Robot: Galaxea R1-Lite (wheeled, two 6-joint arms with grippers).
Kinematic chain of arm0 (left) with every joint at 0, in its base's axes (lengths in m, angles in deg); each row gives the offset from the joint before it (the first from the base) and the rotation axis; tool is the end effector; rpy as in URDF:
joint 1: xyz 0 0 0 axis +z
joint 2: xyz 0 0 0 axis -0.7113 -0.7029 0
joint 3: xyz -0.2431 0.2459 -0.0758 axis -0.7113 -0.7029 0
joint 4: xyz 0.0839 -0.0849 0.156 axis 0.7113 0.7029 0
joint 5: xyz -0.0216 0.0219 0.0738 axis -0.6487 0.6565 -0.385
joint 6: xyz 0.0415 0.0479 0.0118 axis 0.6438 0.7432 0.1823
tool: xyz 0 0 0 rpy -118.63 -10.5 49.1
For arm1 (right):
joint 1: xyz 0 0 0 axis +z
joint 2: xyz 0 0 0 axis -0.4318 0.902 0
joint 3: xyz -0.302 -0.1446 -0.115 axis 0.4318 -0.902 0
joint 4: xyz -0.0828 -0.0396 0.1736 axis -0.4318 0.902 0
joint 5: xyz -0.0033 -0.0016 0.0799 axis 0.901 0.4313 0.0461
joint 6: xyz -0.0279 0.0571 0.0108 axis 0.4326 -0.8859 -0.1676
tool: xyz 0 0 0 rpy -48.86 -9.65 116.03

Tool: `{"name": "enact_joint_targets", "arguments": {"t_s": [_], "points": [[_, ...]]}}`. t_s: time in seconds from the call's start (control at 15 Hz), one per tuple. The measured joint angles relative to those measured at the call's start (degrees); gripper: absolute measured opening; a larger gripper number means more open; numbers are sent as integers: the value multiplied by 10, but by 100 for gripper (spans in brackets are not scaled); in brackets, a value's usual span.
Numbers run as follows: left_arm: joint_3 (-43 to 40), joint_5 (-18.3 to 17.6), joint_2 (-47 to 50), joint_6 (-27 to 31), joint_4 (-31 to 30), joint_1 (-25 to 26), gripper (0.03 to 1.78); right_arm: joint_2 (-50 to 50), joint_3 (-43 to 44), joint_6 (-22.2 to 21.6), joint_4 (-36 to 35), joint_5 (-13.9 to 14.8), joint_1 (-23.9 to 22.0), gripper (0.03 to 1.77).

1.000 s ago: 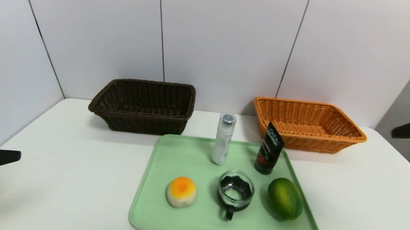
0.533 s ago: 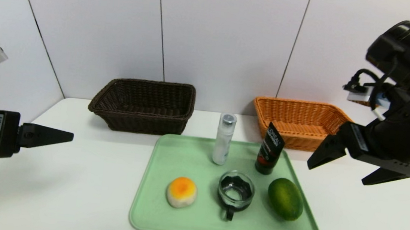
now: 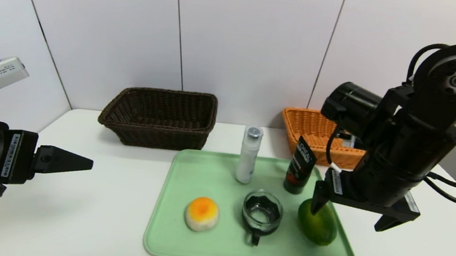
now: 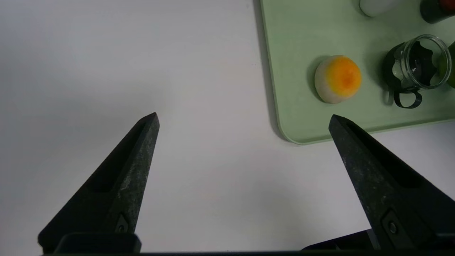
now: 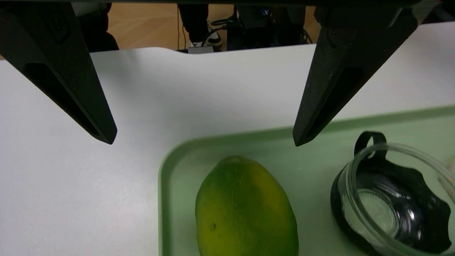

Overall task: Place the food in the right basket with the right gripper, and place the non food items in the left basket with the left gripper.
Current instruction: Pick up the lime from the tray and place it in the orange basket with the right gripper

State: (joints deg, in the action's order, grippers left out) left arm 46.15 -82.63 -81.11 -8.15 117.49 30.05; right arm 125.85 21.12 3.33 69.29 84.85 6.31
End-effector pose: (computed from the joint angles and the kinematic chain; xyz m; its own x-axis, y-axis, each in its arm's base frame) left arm 0.1625 -0.0492 0.2970 0.7208 -0.2697 -0.6385 0.1595 0.9610 -0.2259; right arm 0.2708 0.1625 0.2408 0.1684 0.0122 -0.9856 0.1521 0.9876 0.0382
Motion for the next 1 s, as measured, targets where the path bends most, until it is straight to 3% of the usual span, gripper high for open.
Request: {"name": "enact_joint_targets", "arguments": {"t_s": [0.47, 1.0], "points": [[-5, 0, 2, -2, 0, -3, 169, 50, 8, -4, -30, 2, -4, 171], [-11, -1, -1, -2, -3, -16, 169, 81, 25, -5, -30, -20, -17, 171]]}}
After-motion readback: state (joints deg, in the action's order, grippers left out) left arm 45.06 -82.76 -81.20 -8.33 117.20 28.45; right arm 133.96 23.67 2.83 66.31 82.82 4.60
